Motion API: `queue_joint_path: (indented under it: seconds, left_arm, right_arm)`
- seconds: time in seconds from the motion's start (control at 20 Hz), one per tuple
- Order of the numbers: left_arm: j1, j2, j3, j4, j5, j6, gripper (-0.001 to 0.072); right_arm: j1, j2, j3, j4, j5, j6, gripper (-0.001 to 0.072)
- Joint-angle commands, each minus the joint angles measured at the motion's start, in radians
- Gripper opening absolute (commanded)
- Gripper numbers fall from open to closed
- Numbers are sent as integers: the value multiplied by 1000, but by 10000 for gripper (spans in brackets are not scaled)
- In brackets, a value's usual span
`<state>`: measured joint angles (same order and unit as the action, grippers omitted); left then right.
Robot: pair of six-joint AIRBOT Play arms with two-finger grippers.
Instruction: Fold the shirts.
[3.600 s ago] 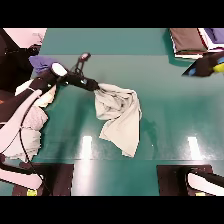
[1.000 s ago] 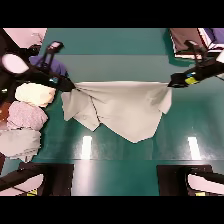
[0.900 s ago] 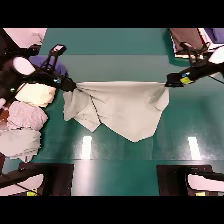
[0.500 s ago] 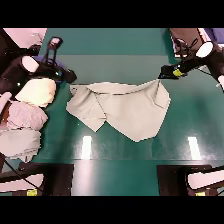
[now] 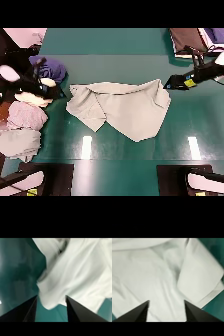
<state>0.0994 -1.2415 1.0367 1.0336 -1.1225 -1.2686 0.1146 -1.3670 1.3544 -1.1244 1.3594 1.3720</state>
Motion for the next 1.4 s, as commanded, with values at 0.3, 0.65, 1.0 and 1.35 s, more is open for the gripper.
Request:
queue_joint_path:
  seconds: [0.3, 0.65, 1.0, 1.35]
  left_arm:
    - [14, 55, -355, -252, 245, 124, 433]
    - [18, 94, -339, -186, 126, 120, 432]
    - [17, 75, -348, -219, 279, 114, 432]
    - [18, -29, -318, -338, 398, 124, 429]
  right_arm:
    - [-90, 227, -354, 60, 0, -30, 586]
    - [-155, 283, -446, 59, 5, -30, 584]
    - [-156, 282, -446, 58, 0, -30, 584]
    - [-164, 183, -446, 60, -21, -27, 583]
